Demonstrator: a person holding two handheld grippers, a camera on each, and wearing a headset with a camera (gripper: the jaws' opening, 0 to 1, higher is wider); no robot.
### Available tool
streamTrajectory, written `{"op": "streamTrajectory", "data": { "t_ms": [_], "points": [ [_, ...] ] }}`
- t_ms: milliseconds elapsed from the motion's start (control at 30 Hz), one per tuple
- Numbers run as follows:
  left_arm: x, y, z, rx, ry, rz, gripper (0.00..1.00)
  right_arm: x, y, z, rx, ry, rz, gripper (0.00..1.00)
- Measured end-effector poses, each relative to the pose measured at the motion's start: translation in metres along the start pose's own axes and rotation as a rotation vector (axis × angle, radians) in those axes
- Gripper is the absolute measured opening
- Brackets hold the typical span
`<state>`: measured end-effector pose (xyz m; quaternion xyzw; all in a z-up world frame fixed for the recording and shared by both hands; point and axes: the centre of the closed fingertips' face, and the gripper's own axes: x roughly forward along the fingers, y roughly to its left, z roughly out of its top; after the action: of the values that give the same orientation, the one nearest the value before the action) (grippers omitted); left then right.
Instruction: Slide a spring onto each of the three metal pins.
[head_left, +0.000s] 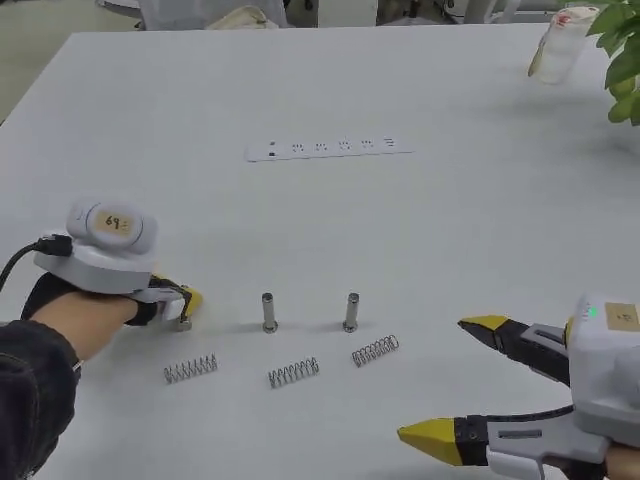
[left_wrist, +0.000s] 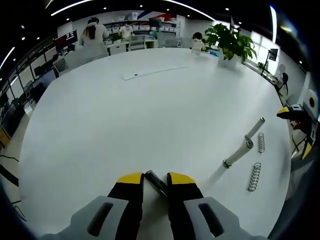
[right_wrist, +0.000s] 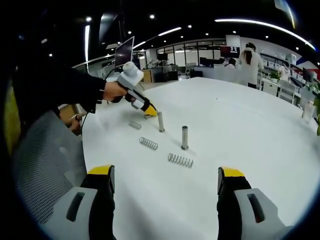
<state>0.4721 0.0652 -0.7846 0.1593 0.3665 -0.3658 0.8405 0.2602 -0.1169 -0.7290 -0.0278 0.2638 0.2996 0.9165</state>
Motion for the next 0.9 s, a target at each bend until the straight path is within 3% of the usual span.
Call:
{"op": "streamTrajectory", "data": {
  "t_ms": [267,400,767,900],
  "points": [
    [0.0006,0.0023,0.0028,0.057,0.007,0.015,0.03,0.0008,-0.0016,-0.0013,0.005,0.001,0.001,0.84],
    [0.0019,0.0007,0.0011,0.039,0.014,0.007,0.09,0.0012,-0.0021,-0.0022,0.009,0.002,0.003,0.84],
    [0.0008,-0.0007,0.0002,0.076,0.030,0.017,0.02,0.0018,-0.0028,-0.0009,0.010,-0.006,0.008,0.84],
    [0.0004,-0.0009,-0.0004,0.062,0.036,0.017,0.01,0.0012,-0.0040,-0.0008,0.010,-0.007,0.005,0.83]
  ]
}}
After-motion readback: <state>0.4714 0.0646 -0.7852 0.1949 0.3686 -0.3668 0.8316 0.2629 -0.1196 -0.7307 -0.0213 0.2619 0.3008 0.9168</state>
